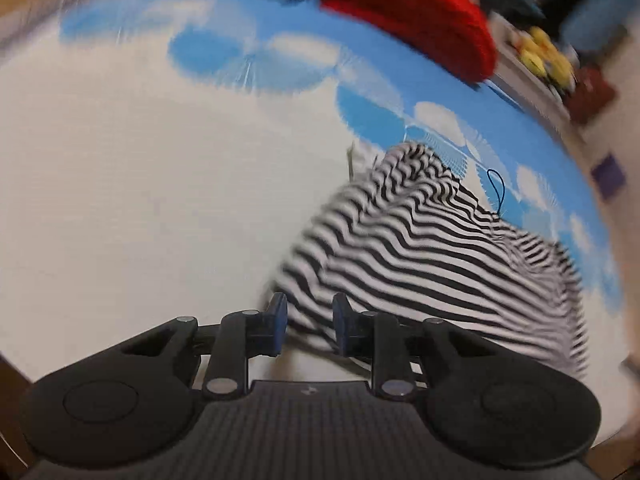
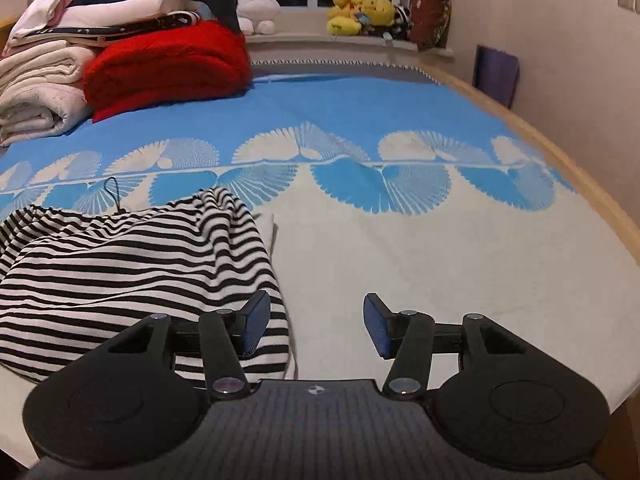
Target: Fold small clothes
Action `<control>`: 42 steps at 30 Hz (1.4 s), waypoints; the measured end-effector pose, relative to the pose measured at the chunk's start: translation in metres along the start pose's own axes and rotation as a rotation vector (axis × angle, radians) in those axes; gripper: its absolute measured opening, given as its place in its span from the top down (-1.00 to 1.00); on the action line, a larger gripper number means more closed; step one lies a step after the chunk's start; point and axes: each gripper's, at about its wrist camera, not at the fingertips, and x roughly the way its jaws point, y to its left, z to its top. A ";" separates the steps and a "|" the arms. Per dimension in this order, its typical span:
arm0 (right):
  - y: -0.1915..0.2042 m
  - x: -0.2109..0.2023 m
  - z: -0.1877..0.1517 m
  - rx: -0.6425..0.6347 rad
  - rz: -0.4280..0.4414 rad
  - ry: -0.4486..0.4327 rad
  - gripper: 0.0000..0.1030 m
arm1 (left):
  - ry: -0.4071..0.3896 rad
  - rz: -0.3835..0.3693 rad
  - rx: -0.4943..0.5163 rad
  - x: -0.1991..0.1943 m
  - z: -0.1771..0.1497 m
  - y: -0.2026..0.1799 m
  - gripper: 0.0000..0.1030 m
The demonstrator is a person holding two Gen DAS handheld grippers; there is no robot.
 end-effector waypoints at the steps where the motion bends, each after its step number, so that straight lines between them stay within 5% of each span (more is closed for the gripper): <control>1: -0.002 0.001 0.000 0.008 0.004 0.001 -0.04 | 0.015 -0.002 -0.027 0.005 -0.002 0.001 0.34; 5: -0.008 0.007 0.001 0.030 0.036 0.010 -0.04 | 0.035 0.057 -0.083 0.020 -0.003 0.000 -0.18; 11: -0.006 0.020 0.001 0.023 0.041 0.066 -0.04 | 0.065 0.054 -0.219 0.043 -0.002 0.007 -0.19; 19: -0.011 0.042 -0.003 -0.037 -0.072 0.167 -0.04 | 0.086 0.106 -0.323 0.066 -0.005 0.012 -0.22; 21: -0.017 0.047 -0.004 -0.022 -0.104 0.193 -0.04 | 0.063 0.112 -0.324 0.066 -0.002 0.010 -0.11; 23: -0.023 0.050 -0.004 0.001 -0.127 0.212 -0.04 | 0.045 0.116 -0.307 0.066 0.003 0.004 0.66; 27: -0.034 0.049 -0.003 0.048 -0.139 0.216 -0.04 | -0.009 0.292 -0.070 0.056 0.017 -0.060 0.74; 29: -0.037 0.048 -0.003 0.046 -0.151 0.209 -0.04 | -0.079 0.320 0.023 0.045 0.022 -0.108 0.76; 32: -0.045 0.047 -0.003 0.056 -0.169 0.204 -0.04 | -0.235 0.227 0.244 0.022 0.015 -0.215 0.79; 36: -0.060 0.045 -0.004 0.104 -0.195 0.203 -0.02 | -0.359 -0.044 0.610 0.006 -0.048 -0.360 0.80; 39: -0.073 0.042 -0.005 0.153 -0.219 0.194 -0.02 | -0.274 -0.236 0.824 0.025 -0.114 -0.422 0.79; 42: -0.086 0.040 -0.007 0.213 -0.227 0.189 -0.01 | -0.014 -0.330 0.986 0.069 -0.164 -0.446 0.58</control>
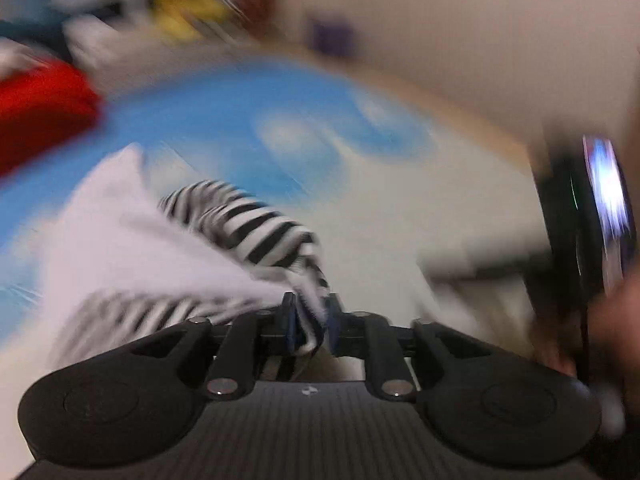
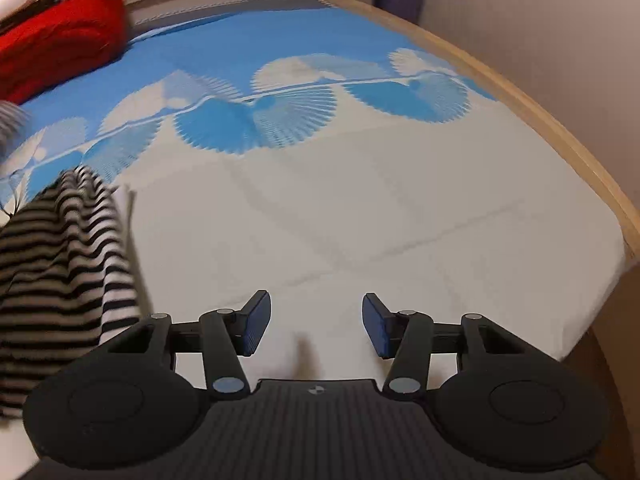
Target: Fold small clothes
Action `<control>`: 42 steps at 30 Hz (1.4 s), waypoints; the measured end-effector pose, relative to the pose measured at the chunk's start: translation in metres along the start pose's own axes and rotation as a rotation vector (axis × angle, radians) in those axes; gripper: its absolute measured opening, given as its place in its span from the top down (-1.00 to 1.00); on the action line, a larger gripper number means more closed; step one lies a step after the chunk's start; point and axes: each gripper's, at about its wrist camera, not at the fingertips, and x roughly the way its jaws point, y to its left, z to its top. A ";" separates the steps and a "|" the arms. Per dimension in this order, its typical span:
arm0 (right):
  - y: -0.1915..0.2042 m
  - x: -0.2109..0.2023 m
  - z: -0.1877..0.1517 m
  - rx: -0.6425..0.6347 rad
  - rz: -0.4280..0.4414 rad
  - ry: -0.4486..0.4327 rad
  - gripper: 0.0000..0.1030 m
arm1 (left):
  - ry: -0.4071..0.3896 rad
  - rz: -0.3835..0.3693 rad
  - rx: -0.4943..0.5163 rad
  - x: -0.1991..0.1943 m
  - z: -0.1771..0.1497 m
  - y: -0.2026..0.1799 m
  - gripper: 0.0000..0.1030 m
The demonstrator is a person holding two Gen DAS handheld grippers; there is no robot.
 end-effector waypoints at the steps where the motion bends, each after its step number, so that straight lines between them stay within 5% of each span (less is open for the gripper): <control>1: -0.004 0.000 0.000 0.022 0.012 0.002 -0.01 | 0.045 -0.008 0.010 0.010 -0.005 -0.003 0.56; 7: -0.004 -0.004 0.002 0.097 0.164 0.004 -0.02 | -0.048 0.010 -0.147 -0.037 -0.015 0.066 0.31; 12: 0.020 -0.002 0.008 0.150 0.342 0.039 -0.02 | -0.034 0.137 -0.152 -0.086 -0.027 0.133 0.31; 16: 0.050 0.005 0.008 0.122 0.433 0.107 -0.09 | -0.014 0.163 -0.193 -0.096 -0.047 0.177 0.02; 19: 0.071 0.016 0.005 0.063 0.398 0.170 -0.33 | -0.008 0.149 -0.280 -0.093 -0.071 0.201 -0.22; 23: 0.085 0.024 -0.001 0.002 0.365 0.215 -0.34 | -0.002 0.083 -0.491 -0.070 -0.087 0.230 -0.40; 26: 0.093 0.032 -0.005 -0.032 0.354 0.244 -0.35 | -0.006 -0.048 -0.661 -0.046 -0.079 0.248 -0.42; 30: 0.103 0.040 -0.006 -0.078 0.336 0.252 -0.34 | 0.009 -0.039 -0.756 -0.016 -0.076 0.265 -0.45; 32: 0.105 0.042 -0.007 -0.086 0.331 0.248 -0.32 | 0.030 -0.063 -0.843 0.001 -0.082 0.275 -0.66; 34: 0.107 0.045 -0.007 -0.084 0.344 0.253 -0.15 | 0.037 -0.118 -0.929 0.017 -0.091 0.284 -0.67; 36: 0.110 0.045 -0.008 -0.084 0.372 0.264 0.26 | 0.036 -0.167 -0.970 0.028 -0.094 0.287 -0.67; 39: 0.119 0.044 -0.011 -0.119 0.376 0.261 0.47 | 0.037 -0.195 -0.961 0.036 -0.095 0.288 -0.57; 42: 0.120 0.045 -0.010 -0.077 0.408 0.269 0.61 | 0.031 -0.202 -0.904 0.031 -0.089 0.289 -0.02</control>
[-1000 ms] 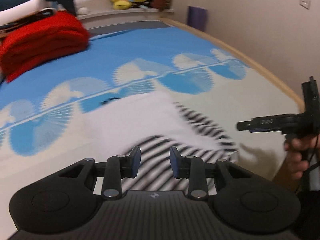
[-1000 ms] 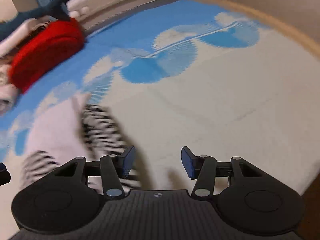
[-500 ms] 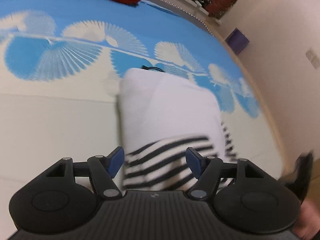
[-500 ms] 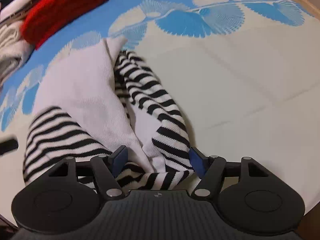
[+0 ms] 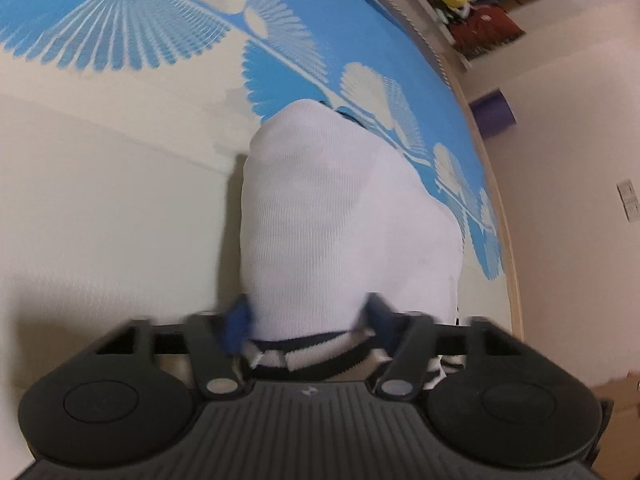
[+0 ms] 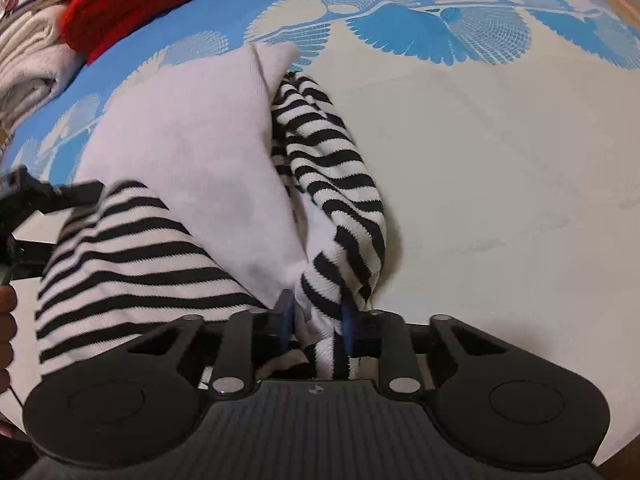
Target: Fold small clothes
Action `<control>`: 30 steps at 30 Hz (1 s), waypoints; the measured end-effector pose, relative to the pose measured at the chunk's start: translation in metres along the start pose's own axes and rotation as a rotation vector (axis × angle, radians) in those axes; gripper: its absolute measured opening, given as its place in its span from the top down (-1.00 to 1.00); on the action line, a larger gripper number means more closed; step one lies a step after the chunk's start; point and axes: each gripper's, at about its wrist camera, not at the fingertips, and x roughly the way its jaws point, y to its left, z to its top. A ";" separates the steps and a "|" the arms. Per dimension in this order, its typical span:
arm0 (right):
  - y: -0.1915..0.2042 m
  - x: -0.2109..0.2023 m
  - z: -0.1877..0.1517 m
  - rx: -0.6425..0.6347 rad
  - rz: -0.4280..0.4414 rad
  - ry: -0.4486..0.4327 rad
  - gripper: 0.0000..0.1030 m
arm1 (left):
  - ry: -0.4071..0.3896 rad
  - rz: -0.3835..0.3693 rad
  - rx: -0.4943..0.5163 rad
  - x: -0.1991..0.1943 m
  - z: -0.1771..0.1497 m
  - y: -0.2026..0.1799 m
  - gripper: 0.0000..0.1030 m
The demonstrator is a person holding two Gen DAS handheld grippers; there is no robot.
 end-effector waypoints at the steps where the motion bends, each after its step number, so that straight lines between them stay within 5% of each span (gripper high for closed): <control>1: 0.001 -0.001 0.001 0.017 0.020 -0.004 0.62 | -0.001 -0.004 0.015 -0.005 0.002 -0.002 0.08; 6: 0.033 -0.004 0.002 -0.006 0.158 -0.015 0.70 | -0.093 0.055 0.110 -0.058 0.016 0.001 0.11; 11: 0.088 -0.006 -0.006 -0.092 0.296 -0.023 0.73 | -0.124 0.151 0.044 -0.107 0.029 0.040 -0.14; 16: 0.098 -0.002 -0.009 -0.091 0.291 0.012 0.82 | -0.219 0.237 0.013 -0.159 0.026 0.054 -0.15; 21: 0.086 -0.007 -0.011 -0.028 0.268 0.019 0.85 | -0.154 0.311 0.272 -0.189 -0.003 0.002 -0.15; 27: 0.086 -0.010 -0.025 -0.060 0.160 0.039 0.91 | -0.182 0.235 0.431 -0.176 -0.052 -0.029 -0.27; 30: 0.076 -0.015 -0.029 -0.036 0.140 0.030 0.92 | -0.068 0.310 0.425 -0.146 -0.058 -0.018 0.26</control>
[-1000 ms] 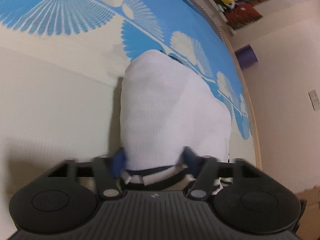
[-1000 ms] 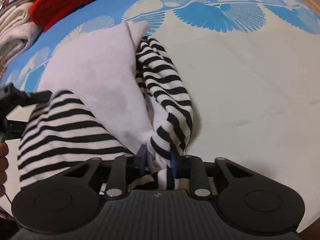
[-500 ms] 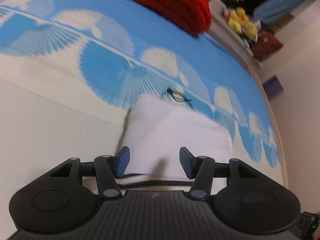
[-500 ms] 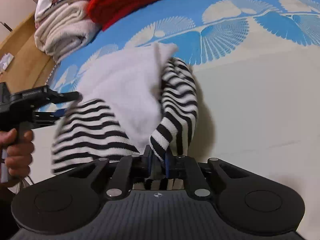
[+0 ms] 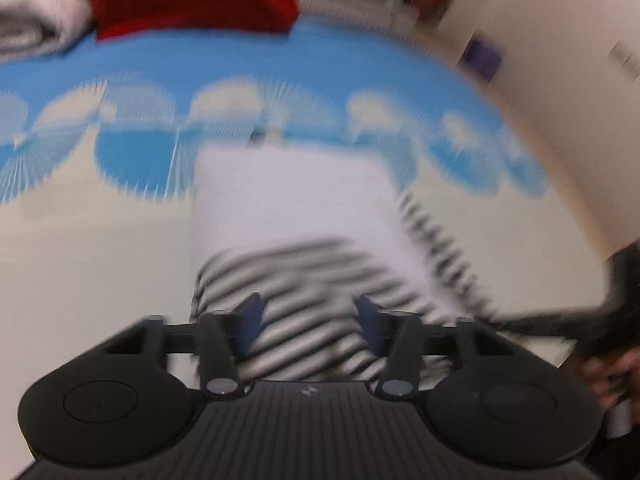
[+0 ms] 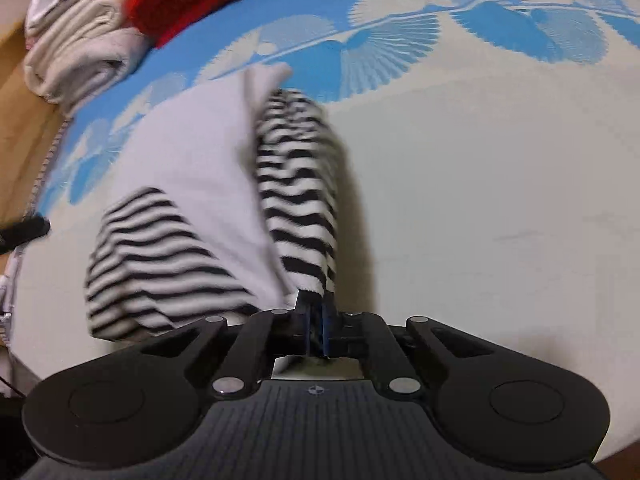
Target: Fold small clothes
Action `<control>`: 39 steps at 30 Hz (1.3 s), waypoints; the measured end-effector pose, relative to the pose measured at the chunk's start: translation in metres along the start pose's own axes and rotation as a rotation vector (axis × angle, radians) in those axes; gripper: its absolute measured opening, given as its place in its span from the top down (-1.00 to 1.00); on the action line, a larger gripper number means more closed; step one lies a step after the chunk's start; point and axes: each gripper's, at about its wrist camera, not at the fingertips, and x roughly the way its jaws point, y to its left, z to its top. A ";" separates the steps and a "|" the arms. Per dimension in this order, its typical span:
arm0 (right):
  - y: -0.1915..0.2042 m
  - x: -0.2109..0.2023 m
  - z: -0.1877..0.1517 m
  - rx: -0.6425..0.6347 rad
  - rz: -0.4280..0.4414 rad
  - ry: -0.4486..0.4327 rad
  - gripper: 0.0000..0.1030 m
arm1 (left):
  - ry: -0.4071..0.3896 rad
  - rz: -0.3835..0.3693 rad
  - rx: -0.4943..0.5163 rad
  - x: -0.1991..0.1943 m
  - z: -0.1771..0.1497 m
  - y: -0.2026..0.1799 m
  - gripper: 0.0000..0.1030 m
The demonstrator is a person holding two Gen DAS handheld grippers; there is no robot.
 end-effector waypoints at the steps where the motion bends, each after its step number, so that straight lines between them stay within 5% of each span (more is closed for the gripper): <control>1: -0.003 -0.004 0.000 0.012 0.019 -0.014 0.92 | 0.004 0.001 0.004 0.002 -0.001 0.000 0.33; 5: -0.001 -0.015 0.003 -0.009 0.050 -0.078 0.83 | -0.001 0.014 0.014 0.005 -0.003 0.002 0.33; 8: 0.003 -0.023 0.011 -0.011 0.065 -0.147 0.73 | 0.119 0.071 0.026 0.030 -0.009 0.003 0.32; 11: 0.001 -0.032 0.018 0.035 0.074 -0.253 0.33 | 0.178 0.164 0.097 0.043 -0.019 -0.003 0.30; 15: 0.000 -0.030 0.027 0.047 0.077 -0.344 0.23 | 0.117 0.176 0.005 0.029 -0.014 -0.007 0.30; 27: 0.033 0.040 0.076 0.022 0.038 -0.333 -0.07 | -0.041 0.364 -0.181 0.007 0.024 0.008 0.28; 37: 0.061 0.079 0.087 -0.015 0.039 -0.314 -0.12 | -0.050 0.340 -0.173 0.004 0.033 0.015 0.24; 38: 0.063 0.080 0.088 -0.026 0.038 -0.315 -0.02 | -0.050 0.339 -0.172 0.006 0.033 0.016 0.24; 39: 0.065 0.080 0.087 -0.041 0.040 -0.319 0.27 | -0.052 0.338 -0.175 0.006 0.033 0.016 0.24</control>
